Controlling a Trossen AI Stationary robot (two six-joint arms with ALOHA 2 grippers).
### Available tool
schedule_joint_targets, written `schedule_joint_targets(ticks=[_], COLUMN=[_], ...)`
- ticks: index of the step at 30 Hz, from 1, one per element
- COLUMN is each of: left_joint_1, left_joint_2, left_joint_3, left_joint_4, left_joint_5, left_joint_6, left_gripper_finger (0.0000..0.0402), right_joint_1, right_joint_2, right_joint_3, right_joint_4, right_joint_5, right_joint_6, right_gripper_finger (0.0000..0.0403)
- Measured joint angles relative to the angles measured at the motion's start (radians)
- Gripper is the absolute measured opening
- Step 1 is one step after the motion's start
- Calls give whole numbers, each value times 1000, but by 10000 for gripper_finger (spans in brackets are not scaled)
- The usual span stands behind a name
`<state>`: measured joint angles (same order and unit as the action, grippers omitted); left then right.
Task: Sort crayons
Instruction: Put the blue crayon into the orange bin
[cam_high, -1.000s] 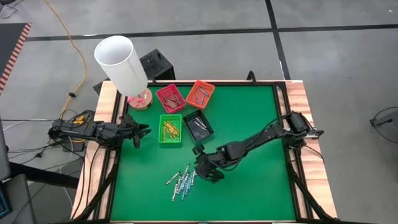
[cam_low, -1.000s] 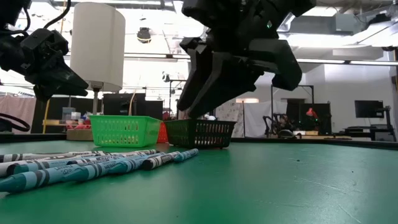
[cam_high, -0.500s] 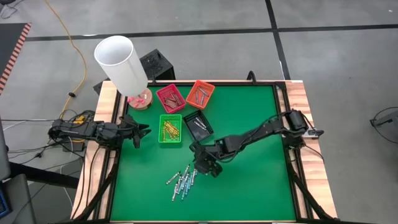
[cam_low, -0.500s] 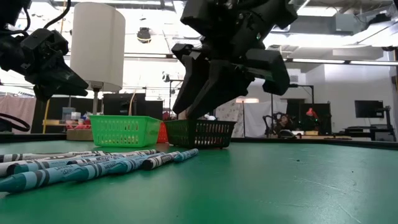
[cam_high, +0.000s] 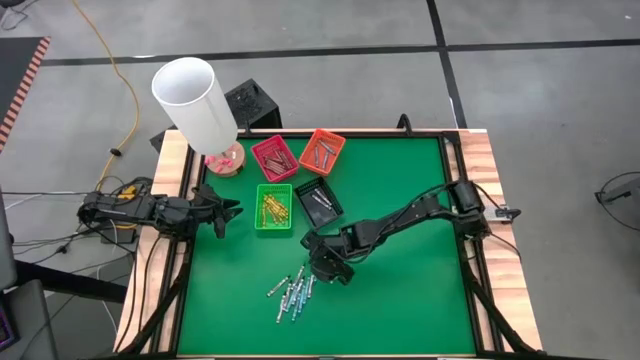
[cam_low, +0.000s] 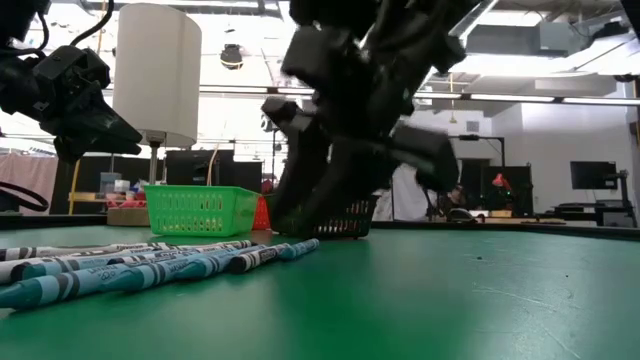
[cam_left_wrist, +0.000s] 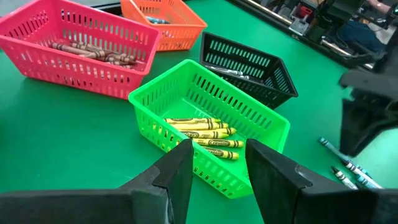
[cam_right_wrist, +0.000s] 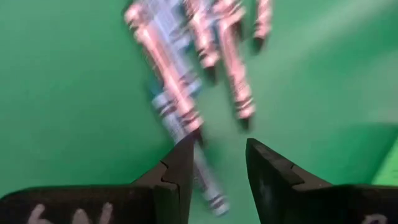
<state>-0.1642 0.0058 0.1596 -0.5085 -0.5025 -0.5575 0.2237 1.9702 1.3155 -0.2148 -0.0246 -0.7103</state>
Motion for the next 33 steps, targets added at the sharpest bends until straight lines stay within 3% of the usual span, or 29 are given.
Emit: schedule_joint_targets(ticks=[17,24,29,33], left_joint_1=[0,0,0,0], left_joint_2=[13,14,14,14], left_joint_3=[0,0,0,0], left_joint_4=[1,1,1,1], left_joint_5=[-1,0,0,0], left_joint_6=[0,0,0,0], left_gripper_finger=[137,137,137,137], right_joint_1=[-10,4,8,7], right_joint_2=[30,0,1,1], right_joint_3=[13,26,70,108], right_joint_4=[-59,-34,-75,-74], right_joint_5=[-4,62,62,124], right_joint_6=[24,29,166,448], right_gripper_finger=[140,140,140,140])
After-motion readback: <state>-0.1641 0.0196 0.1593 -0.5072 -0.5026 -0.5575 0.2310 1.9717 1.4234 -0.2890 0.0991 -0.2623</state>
